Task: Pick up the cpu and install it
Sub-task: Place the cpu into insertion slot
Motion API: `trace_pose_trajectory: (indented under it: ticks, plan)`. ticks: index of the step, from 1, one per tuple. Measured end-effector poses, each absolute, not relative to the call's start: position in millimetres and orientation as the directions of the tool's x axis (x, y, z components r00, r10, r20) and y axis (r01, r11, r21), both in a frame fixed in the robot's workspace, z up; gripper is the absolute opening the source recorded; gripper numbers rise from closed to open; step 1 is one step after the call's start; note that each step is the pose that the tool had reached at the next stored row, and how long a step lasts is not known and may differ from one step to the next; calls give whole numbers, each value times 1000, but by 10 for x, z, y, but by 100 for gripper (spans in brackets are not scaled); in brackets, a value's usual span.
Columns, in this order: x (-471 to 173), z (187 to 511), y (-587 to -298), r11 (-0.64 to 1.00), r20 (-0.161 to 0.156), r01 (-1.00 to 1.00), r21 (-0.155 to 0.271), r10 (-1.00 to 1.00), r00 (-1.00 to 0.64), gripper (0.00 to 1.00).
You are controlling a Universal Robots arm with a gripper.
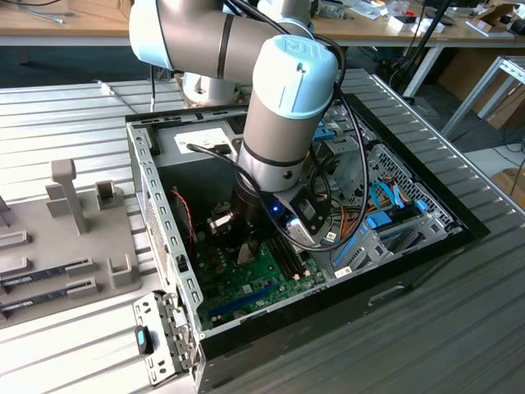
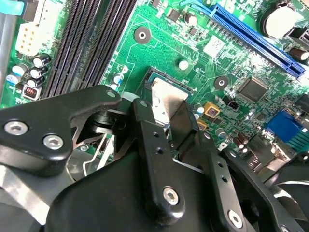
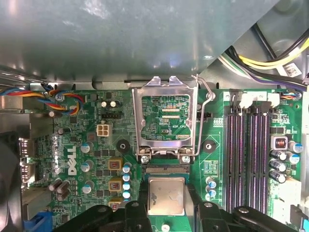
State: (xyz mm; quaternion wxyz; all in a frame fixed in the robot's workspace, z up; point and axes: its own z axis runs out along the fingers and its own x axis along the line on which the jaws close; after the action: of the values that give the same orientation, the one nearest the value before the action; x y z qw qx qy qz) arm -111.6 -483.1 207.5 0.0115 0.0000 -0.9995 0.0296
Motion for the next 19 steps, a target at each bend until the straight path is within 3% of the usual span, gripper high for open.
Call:
trace_pose_trajectory:
  ticks: [19]
  plan:
    - [-1116, 1988, -4819, 998, 30, -8, -61, -6, -1000, 40]
